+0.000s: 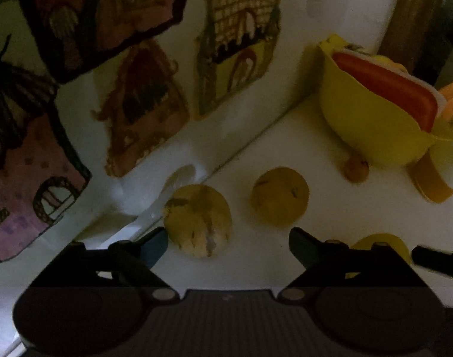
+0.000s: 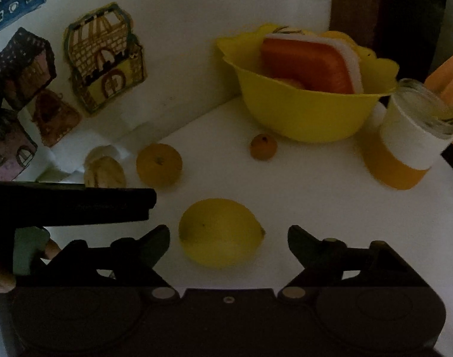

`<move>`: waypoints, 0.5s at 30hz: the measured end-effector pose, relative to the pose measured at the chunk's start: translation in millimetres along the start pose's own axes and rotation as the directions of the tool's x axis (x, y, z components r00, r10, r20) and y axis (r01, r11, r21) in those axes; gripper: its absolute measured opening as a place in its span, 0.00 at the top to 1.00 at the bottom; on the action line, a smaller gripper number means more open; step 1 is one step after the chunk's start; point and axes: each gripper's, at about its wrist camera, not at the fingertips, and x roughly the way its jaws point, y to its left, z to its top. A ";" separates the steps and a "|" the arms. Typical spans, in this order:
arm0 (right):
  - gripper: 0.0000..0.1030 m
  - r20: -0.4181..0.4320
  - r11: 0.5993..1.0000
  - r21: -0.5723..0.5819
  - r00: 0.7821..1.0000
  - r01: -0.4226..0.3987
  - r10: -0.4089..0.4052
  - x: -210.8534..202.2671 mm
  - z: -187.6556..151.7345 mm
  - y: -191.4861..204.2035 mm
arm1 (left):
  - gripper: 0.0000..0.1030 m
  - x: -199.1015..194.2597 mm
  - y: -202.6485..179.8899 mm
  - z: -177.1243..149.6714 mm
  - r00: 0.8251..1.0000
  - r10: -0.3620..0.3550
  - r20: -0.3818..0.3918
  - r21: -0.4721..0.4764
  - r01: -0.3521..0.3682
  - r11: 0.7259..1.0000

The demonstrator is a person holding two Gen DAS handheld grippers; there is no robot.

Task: Organize fruits
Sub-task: 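Grasp the striped tan round fruit with the left tool while the right tool grasps the yellow lemon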

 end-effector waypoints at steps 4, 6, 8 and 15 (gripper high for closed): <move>0.21 -0.006 1.000 0.005 1.000 -0.004 0.004 8.4 0.7 1.5 | 0.16 4.6 -3.1 4.6 1.000 0.026 0.005 -0.008 -0.026 1.000; 0.24 -0.007 1.000 0.012 1.000 -0.002 0.002 10.9 1.4 1.5 | 0.16 6.5 -6.6 4.4 0.999 0.045 0.013 -0.002 -0.045 0.999; 0.25 -0.007 1.000 0.018 1.000 0.002 -0.002 12.6 2.0 0.7 | 0.16 8.6 -10.7 4.2 0.998 0.066 0.020 0.004 -0.066 0.998; 0.33 0.005 1.000 0.029 1.000 0.006 -0.006 14.0 -2.1 0.9 | 0.40 12.2 -17.5 5.0 0.991 0.118 0.068 0.000 -0.118 0.993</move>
